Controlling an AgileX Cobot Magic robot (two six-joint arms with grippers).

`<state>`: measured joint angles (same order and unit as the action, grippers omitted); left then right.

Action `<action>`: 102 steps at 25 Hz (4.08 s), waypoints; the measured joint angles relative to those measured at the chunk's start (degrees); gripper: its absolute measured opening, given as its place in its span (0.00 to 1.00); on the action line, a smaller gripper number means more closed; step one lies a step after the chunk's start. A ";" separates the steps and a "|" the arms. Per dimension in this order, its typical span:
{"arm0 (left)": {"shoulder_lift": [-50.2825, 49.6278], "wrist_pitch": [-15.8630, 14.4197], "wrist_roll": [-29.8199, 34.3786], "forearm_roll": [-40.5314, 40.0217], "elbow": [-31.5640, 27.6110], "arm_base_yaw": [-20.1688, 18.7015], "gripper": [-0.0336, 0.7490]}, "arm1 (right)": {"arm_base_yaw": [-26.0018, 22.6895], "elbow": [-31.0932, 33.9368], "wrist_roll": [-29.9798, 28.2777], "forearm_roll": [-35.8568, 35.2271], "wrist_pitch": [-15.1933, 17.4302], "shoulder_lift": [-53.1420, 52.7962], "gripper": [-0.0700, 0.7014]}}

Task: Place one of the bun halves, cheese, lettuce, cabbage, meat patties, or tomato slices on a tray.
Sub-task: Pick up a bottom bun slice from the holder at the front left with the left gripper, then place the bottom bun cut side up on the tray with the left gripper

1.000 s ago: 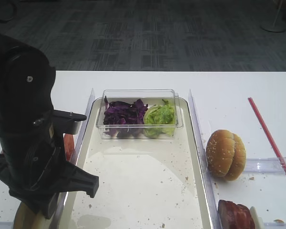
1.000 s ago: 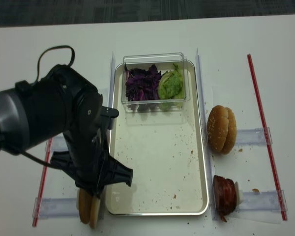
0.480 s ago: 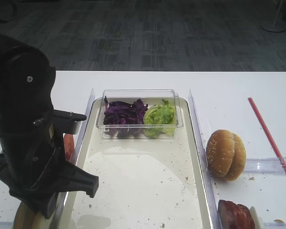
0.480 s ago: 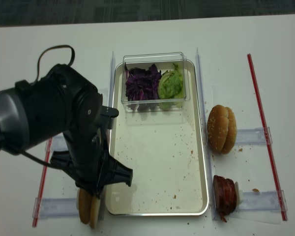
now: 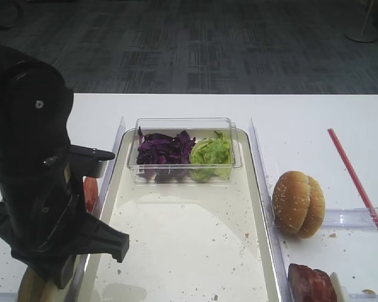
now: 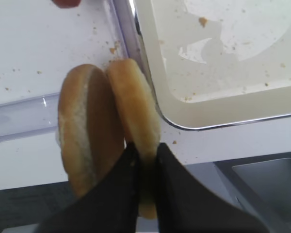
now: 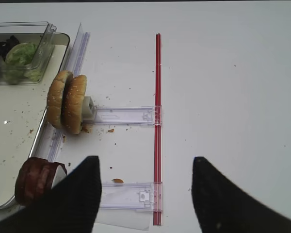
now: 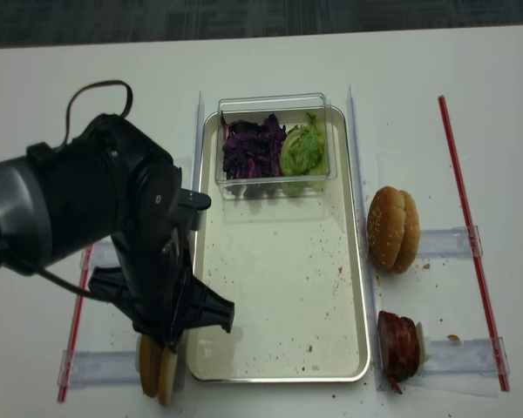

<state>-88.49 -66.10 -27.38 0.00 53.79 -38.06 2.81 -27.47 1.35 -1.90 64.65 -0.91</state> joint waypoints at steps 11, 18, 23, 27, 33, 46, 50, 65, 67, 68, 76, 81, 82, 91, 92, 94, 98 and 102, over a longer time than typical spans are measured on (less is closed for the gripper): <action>1.33 -1.11 1.21 -0.93 2.96 0.00 0.10 | 0.00 0.00 0.00 0.00 0.00 0.00 0.67; 1.33 -3.12 4.19 1.78 8.02 0.00 0.10 | 0.00 0.00 0.00 0.00 0.00 0.00 0.67; 1.33 -3.25 8.39 5.34 10.91 0.00 0.10 | 0.00 0.00 0.00 0.00 0.00 0.00 0.67; 1.33 -2.77 10.66 6.19 11.30 0.00 0.10 | 0.00 0.00 0.00 0.00 0.00 0.00 0.67; 1.33 0.77 19.54 12.79 11.30 0.00 0.10 | 0.00 0.00 0.00 0.00 0.00 0.00 0.67; -1.69 -2.37 48.08 35.20 11.34 9.53 0.09 | 0.00 0.00 0.00 0.00 0.00 0.00 0.67; -4.03 -2.75 56.50 40.87 11.43 12.85 0.09 | 0.00 0.00 0.00 0.00 0.00 0.00 0.67; -12.70 -2.42 68.22 50.23 11.43 18.85 0.09 | 0.00 0.00 0.00 0.00 0.00 0.00 0.67; -14.17 -2.28 68.55 50.95 11.43 18.85 0.09 | 0.00 0.00 0.00 0.00 0.00 0.00 0.67; -15.04 -2.17 68.53 51.25 11.43 18.85 0.09 | 0.00 0.00 0.00 0.00 0.00 0.00 0.67; -20.26 -1.78 70.07 51.98 11.55 18.85 0.09 | 0.00 0.00 -0.10 0.00 0.00 0.00 0.67; -22.44 -1.67 71.60 52.84 11.55 18.85 0.09 | 0.00 0.00 -0.11 0.00 0.00 0.00 0.67; -22.90 -1.67 71.84 52.92 11.55 18.85 0.09 | 0.00 0.00 -0.11 0.00 0.00 0.00 0.67; -23.93 -1.40 73.40 53.37 11.55 20.40 0.09 | 0.00 0.00 -0.11 0.00 0.00 0.00 0.67; -23.93 -1.40 73.54 53.37 11.55 20.45 0.09 | 0.00 0.00 -0.11 0.00 0.00 0.00 0.67; -23.93 -1.26 73.76 53.37 11.55 20.45 0.09 | 0.00 0.00 -0.11 0.00 0.00 0.00 0.67; -23.93 -1.26 73.99 53.37 11.55 20.45 0.09 | 0.00 0.00 -0.11 0.00 0.00 0.00 0.67; -23.93 -1.26 73.99 53.37 11.55 20.45 0.09 | 0.00 0.00 -0.11 0.00 0.00 0.00 0.67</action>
<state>-112.43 -67.36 46.61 53.37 65.34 -17.61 2.81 -27.47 1.24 -1.90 64.65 -0.91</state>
